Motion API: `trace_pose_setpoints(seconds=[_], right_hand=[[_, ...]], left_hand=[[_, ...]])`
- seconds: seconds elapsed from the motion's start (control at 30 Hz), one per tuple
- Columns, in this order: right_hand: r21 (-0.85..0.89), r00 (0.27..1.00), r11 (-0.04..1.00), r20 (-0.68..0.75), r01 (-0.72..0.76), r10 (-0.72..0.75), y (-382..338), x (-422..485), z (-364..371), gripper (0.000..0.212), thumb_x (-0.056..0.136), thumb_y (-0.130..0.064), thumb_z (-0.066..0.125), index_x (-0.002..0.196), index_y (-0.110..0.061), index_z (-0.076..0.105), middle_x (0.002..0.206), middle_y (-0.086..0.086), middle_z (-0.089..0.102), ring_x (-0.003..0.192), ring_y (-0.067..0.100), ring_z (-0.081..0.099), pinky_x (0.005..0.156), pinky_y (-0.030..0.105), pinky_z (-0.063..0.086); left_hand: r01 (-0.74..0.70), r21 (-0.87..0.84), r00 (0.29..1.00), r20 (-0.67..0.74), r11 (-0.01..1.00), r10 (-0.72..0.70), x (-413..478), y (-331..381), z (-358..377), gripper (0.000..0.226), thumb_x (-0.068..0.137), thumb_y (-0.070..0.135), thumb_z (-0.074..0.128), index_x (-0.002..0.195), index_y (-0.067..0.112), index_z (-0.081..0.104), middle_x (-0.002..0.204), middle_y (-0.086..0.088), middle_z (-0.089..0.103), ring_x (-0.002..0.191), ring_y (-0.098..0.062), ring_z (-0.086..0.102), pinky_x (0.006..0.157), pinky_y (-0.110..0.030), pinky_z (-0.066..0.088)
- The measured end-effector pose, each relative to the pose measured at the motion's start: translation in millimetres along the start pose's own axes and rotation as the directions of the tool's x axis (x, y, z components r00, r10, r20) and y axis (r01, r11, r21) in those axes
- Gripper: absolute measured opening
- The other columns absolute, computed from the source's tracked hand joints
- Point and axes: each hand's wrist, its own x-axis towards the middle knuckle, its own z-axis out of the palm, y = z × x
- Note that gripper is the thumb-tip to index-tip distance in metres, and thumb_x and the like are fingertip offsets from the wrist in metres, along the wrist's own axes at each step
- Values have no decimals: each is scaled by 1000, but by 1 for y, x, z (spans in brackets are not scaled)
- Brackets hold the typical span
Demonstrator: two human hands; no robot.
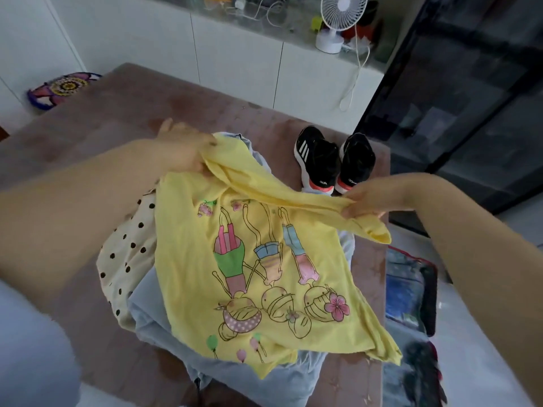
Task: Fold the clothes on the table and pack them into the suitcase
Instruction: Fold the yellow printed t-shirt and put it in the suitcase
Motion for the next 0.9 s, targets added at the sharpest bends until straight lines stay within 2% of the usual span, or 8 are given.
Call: trace_pose_setpoints(seconds=[0.1, 0.2, 0.27, 0.4, 0.57, 0.73, 0.83, 0.9], right_hand=[[-8, 973, 999, -227, -52, 49, -2, 3, -31, 24, 97, -22, 47, 112, -10, 61, 107, 7, 66, 100, 23, 62, 84, 31, 50], [161, 526, 986, -842, 38, 117, 2, 21, -57, 29, 94, -16, 44, 120, -5, 52, 117, 13, 58, 110, 28, 53, 82, 29, 40], [196, 331, 945, -938, 261, 103, -2, 29, -53, 43, 89, -18, 54, 130, -10, 41, 125, 8, 52, 116, 24, 47, 92, 33, 40], [-108, 578, 951, -772, 290, -264, -9, 34, 3, 39, 88, -20, 61, 126, -14, 51, 123, 1, 52, 109, 14, 48, 95, 24, 35], [-15, 917, 964, -306, 264, -256, 37, 12, 104, 13, 85, -28, 66, 84, -39, 60, 92, -18, 63, 82, -4, 58, 80, 23, 49], [11, 958, 984, -230, 180, -173, 72, -13, 181, 38, 73, -37, 76, 102, -47, 55, 123, -25, 36, 108, -5, 33, 95, 17, 34], [-42, 951, 992, -282, 117, -124, 83, -18, 215, 67, 78, -26, 70, 130, -51, 35, 132, -20, 14, 119, 4, 19, 99, 28, 37], [-17, 911, 990, -387, 144, -139, 90, -18, 221, 70, 82, -9, 61, 124, -59, 36, 131, -12, 30, 119, 13, 40, 93, 21, 39]], left_hand=[[-1, -153, 1000, 3, 988, 1, 23, -17, -10, 40, 77, 43, 68, 112, 24, 61, 118, 1, 62, 111, -25, 54, 97, -35, 36], [60, -383, 987, -115, 922, -112, 42, -31, -32, 35, 82, 42, 64, 97, 11, 68, 100, -10, 65, 97, -29, 58, 85, -36, 43], [105, -447, 934, -261, 888, -242, 53, -36, -40, 40, 85, 44, 59, 101, 8, 65, 107, -15, 62, 105, -35, 55, 89, -41, 43], [91, -375, 855, -446, 923, -266, 35, -14, -31, 49, 85, 34, 62, 129, 19, 47, 129, -21, 46, 120, -40, 38, 101, -45, 26], [-491, -238, 807, -487, 838, 334, -73, 32, 24, 34, 86, 44, 52, 114, 26, 59, 104, 2, 64, 106, -21, 47, 92, -31, 25], [-837, -9, 535, -221, 547, 816, -164, 66, 89, 42, 85, 59, 34, 79, 37, 69, 83, 20, 66, 91, -4, 44, 81, -24, 32], [-803, 94, 587, -41, 588, 808, -181, 73, 120, 61, 68, 68, 33, 107, 31, 62, 110, 15, 66, 108, -11, 44, 90, -30, 30], [-748, 102, 660, 25, 655, 750, -179, 78, 128, 66, 61, 69, 52, 113, 28, 60, 113, 11, 66, 107, -12, 53, 91, -31, 30]])
